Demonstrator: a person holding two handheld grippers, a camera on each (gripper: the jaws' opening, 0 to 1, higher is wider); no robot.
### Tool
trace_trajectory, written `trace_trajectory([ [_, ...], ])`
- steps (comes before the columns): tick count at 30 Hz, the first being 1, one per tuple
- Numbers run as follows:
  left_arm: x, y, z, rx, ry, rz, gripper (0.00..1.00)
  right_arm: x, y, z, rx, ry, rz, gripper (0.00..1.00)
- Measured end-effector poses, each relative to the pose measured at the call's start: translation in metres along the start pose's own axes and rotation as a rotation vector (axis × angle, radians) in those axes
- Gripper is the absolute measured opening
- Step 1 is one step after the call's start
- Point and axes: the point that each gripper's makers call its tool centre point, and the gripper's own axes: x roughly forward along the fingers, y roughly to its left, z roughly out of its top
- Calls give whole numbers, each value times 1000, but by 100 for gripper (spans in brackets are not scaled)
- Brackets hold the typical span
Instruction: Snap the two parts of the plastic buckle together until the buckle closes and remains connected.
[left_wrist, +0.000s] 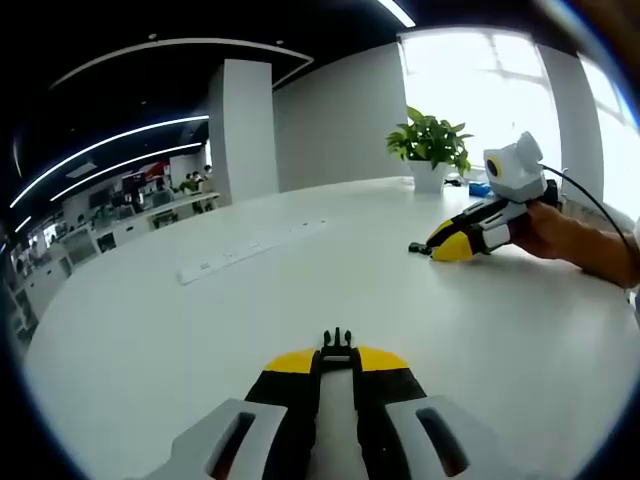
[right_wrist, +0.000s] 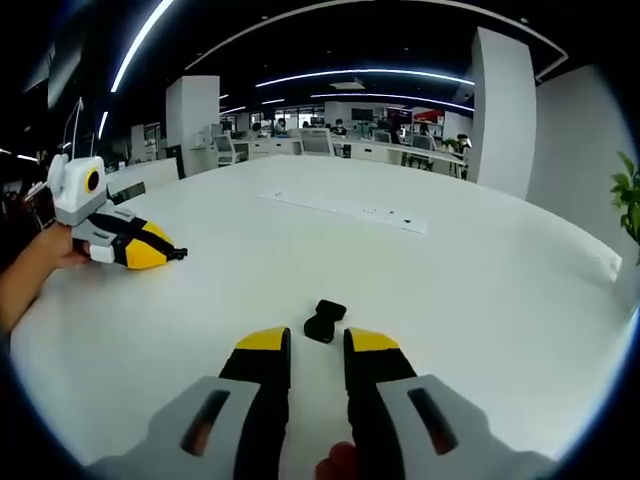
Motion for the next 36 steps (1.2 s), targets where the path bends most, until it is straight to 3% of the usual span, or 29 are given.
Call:
trace_trajectory([
  [36,0,-1,-1,-13,-6,-9,12,0,-9,-2,17,-2,-43,18],
])
